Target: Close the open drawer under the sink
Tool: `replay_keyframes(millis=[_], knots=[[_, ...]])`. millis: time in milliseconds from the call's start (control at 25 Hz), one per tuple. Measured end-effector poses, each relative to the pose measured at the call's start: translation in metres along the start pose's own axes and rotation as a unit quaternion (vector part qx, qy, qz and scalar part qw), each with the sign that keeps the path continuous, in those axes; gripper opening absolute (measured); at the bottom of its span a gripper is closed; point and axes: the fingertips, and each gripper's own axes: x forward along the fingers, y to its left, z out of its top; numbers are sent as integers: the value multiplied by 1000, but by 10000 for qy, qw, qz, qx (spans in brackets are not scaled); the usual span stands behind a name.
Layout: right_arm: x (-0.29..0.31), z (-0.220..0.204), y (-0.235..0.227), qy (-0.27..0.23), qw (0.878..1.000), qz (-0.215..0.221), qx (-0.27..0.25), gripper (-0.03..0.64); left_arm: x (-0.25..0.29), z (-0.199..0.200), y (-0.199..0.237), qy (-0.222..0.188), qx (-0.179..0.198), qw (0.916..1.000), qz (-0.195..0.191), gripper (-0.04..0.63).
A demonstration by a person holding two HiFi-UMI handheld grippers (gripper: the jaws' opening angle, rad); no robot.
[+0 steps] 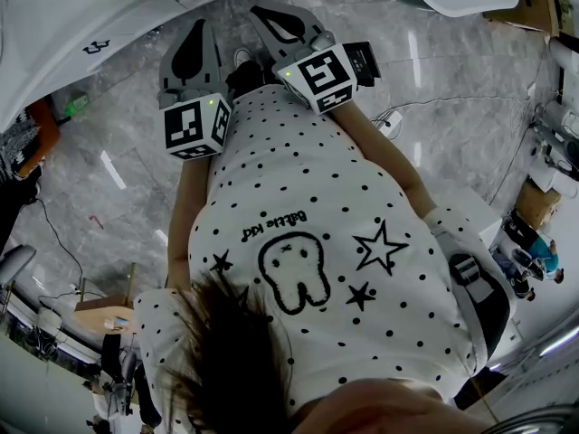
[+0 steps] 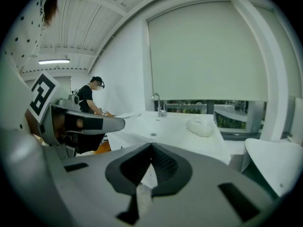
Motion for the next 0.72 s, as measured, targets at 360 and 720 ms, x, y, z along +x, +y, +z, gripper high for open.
replay_keyframes(millis=[360, 720], knots=[[3, -7, -5, 102, 9999, -25, 15, 14, 8, -3, 1, 22, -43, 10000, -58, 5], [-2, -7, -9, 77, 9999, -90, 56, 14, 10, -4, -6, 72, -25, 9999, -151, 5]])
